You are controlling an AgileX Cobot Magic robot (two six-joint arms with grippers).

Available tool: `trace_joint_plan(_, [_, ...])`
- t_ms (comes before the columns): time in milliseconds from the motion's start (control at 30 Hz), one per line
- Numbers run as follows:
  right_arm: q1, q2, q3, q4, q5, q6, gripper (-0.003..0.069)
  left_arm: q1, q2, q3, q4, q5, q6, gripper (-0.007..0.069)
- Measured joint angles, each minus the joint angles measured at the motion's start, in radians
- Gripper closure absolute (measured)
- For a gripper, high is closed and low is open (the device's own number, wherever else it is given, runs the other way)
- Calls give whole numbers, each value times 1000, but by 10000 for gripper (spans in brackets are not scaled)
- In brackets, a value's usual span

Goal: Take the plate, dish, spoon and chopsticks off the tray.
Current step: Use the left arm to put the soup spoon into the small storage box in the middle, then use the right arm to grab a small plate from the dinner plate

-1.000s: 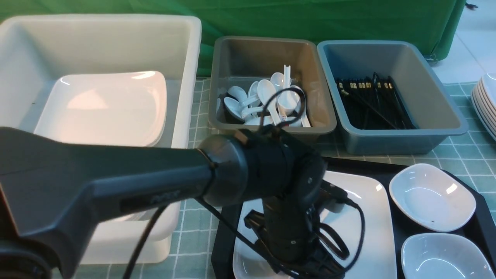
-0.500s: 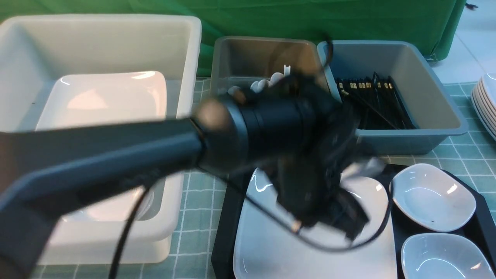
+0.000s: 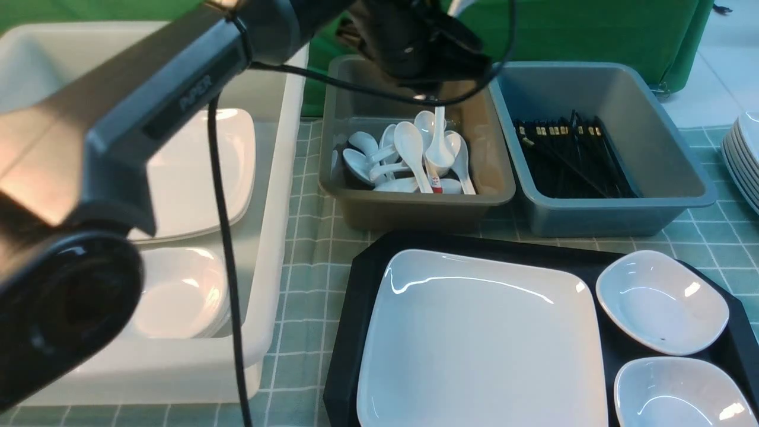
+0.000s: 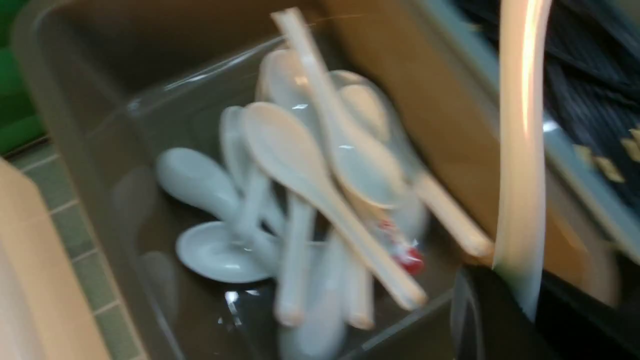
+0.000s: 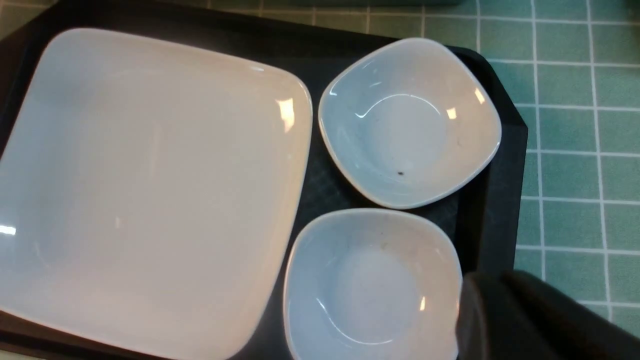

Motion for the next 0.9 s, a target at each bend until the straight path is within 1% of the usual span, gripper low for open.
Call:
trace_joint_plan(33, [0, 0, 0, 0, -1, 0, 593, 14, 17, -4, -2, 2, -1, 527])
trace_joint_plan(67, [0, 0, 0, 0, -3, 0, 592, 16, 21, -4, -3, 2, -1, 527])
trace_joint_plan(133, [0, 0, 0, 0, -5, 0, 592, 39, 50, -7, -11, 9, -2, 423])
trace_joint_plan(167, [0, 1, 0, 0, -5, 0, 592, 43, 53, -7, -14, 13, -2, 389])
trace_joint_plan(200, [0, 1, 0, 0, -5, 0, 592, 43, 54, -7, -13, 14, -2, 371])
trace_joint_plan(233, [0, 8, 0, 0, 1, 0, 590, 44, 54, -7, -17, 23, -2, 312])
trace_joint_plan(300, [0, 25, 0, 0, 22, -8, 585, 44, 47, -8, -27, 59, -4, 256])
trace_joint_plan(367, [0, 49, 0, 6, 56, -30, 574, 44, 28, -9, -49, 125, 1, 243])
trace_joint_plan(433, [0, 81, 0, 23, 86, -62, 554, 44, 8, -7, -78, 165, 22, 272])
trace_joint_plan(467, [1, 122, 0, 55, 114, -104, 519, 44, -30, 11, -127, 179, 52, 360])
trace_joint_plan(500, [4, 127, 0, 59, 120, -110, 508, 44, -41, 14, -132, 179, 55, 386])
trace_joint_plan(533, [11, 151, 3, 71, 128, -130, 482, 44, -57, 26, -156, 183, 64, 428])
trace_joint_plan(567, [29, 174, 13, 85, 129, -156, 427, 44, -108, 55, -185, 183, 83, 520])
trace_joint_plan(633, [78, 212, 51, 86, 105, -176, 335, 43, -194, 134, -215, 183, 102, 593])
trace_joint_plan(667, [83, 214, 55, 86, 101, -177, 327, 43, -202, 154, -215, 183, 103, 596])
trace_joint_plan(700, [124, 230, 97, 79, 62, -183, 265, 43, -287, 247, -210, 181, 104, 613])
trace_joint_plan(767, [162, 239, 142, 72, 15, -189, 222, 43, -378, 391, -192, 182, 99, 620])
trace_joint_plan(800, [166, 239, 147, 71, 4, -189, 215, 43, -399, 407, -190, 182, 98, 620])
trace_joint_plan(833, [194, 243, 181, 71, -32, -185, 198, 43, -484, 534, -172, 179, 73, 621])
trace_joint_plan(900, [216, 244, 205, 71, -74, -168, 191, 43, -568, 678, -175, 150, 46, 623])
